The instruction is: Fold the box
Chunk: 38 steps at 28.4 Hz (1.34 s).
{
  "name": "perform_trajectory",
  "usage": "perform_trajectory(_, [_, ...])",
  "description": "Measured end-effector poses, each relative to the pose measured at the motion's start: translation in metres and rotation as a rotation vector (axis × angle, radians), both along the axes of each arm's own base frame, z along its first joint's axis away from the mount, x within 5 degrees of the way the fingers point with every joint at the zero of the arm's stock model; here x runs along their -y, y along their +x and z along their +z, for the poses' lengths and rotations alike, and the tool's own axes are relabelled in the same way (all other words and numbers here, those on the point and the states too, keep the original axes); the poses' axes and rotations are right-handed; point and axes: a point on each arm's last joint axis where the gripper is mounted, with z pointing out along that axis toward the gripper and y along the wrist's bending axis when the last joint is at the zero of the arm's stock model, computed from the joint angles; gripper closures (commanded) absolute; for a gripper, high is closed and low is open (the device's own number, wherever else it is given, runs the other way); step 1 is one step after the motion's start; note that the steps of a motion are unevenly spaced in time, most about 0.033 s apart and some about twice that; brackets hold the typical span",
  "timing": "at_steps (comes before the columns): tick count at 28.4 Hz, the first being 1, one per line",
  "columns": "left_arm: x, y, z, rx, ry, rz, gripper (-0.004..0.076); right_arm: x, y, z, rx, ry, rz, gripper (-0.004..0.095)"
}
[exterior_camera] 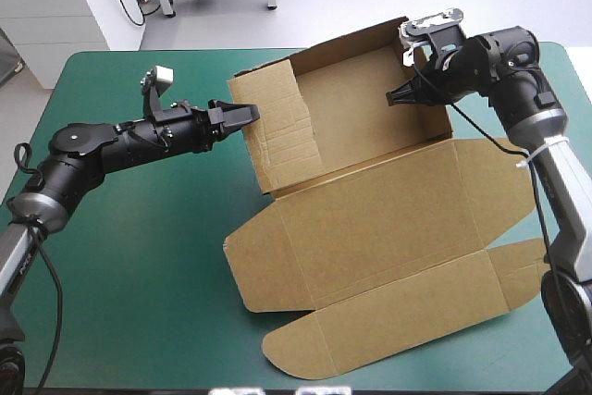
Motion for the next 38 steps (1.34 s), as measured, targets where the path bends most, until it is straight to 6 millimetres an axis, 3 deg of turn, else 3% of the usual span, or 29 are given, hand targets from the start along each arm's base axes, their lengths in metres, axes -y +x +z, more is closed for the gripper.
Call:
perform_trajectory(5, [0.000,-0.001,-0.002,-0.031,0.008,-0.004,0.0276,-0.005,-0.004,0.018,0.064,-0.012,0.012,0.0917])
perform_trajectory(12, [0.003,-0.004,0.001,-0.045,-0.046,-0.038,0.0286,-0.005,-0.005,0.020,0.073,-0.007,0.010,0.0917])
perform_trajectory(20, [0.017,-0.007,-0.008,-0.082,0.075,-0.017,0.0283,-0.009,-0.006,0.020,0.075,-0.014,0.003,0.0917])
perform_trajectory(26, [0.034,-0.013,-0.012,-0.072,0.221,0.010,0.0283,-0.023,-0.011,0.021,0.100,-0.088,0.009,0.0917])
perform_trajectory(38, [0.041,-0.009,0.012,0.044,0.213,0.181,0.0283,-0.040,-0.020,0.027,0.154,-0.155,-0.026,0.0917])
